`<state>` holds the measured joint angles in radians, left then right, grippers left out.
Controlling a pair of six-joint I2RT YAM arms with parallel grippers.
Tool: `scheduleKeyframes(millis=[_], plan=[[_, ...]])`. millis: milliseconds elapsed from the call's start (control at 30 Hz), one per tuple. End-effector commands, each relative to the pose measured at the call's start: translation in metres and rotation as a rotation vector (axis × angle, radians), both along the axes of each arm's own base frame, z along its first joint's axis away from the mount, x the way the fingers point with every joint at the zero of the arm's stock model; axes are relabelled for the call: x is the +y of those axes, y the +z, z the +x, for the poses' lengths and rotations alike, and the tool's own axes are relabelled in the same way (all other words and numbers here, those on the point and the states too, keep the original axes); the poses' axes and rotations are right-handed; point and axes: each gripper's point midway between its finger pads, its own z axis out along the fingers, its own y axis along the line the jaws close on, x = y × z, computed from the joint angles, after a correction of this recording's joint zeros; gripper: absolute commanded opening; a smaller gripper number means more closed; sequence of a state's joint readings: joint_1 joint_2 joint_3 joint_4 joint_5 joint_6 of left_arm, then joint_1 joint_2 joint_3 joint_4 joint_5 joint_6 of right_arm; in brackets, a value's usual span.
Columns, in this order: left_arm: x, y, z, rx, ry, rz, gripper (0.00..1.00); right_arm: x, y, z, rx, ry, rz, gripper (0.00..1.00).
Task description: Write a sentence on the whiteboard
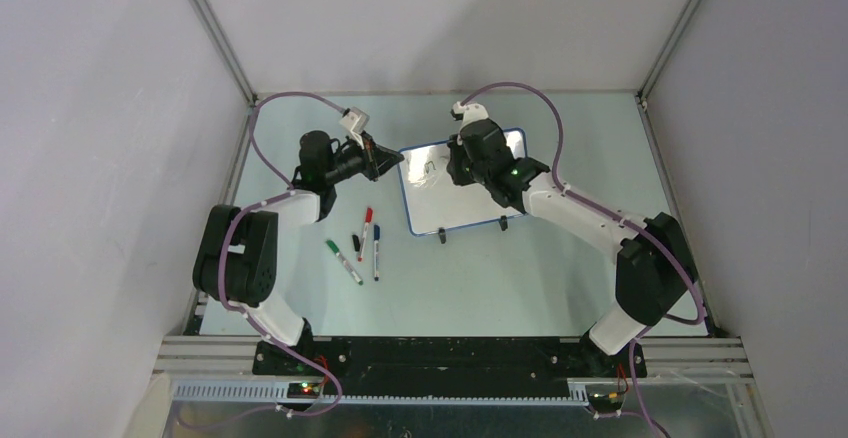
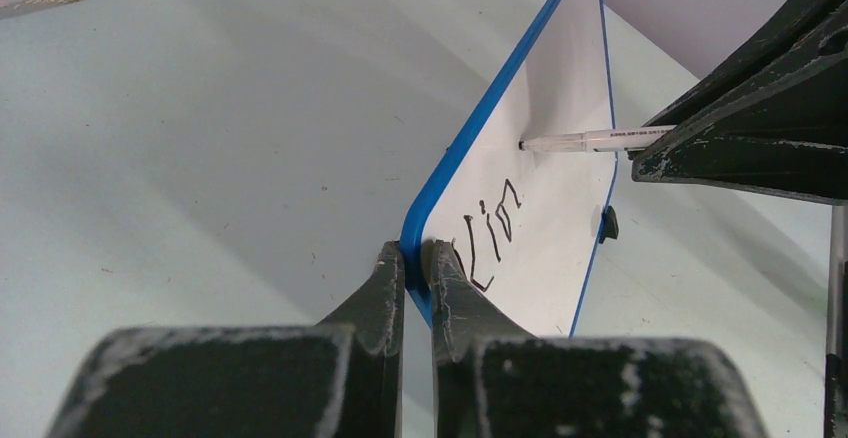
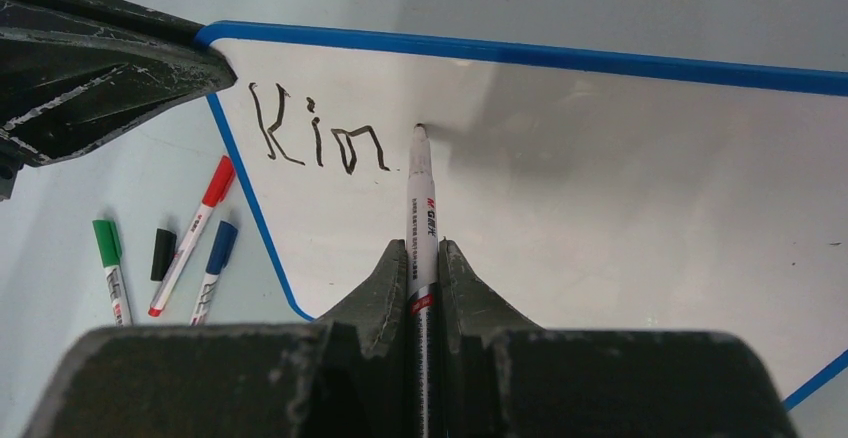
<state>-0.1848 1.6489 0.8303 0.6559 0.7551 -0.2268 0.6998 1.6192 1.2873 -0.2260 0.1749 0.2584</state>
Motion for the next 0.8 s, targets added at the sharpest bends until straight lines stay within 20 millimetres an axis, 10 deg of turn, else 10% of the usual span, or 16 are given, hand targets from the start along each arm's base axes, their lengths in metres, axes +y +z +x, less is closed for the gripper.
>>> scheduleKeyframes(millis=[0,767], plan=[[0.001,-0.017,-0.005,-0.001,0.012,0.073,0.00,0.005,0.013,0.012,-0.026,-0.016,0.027,0.00],[0.000,-0.018,-0.005,-0.001,0.011,0.083,0.00,0.011,0.001,0.001,0.031,0.059,0.004,0.00]])
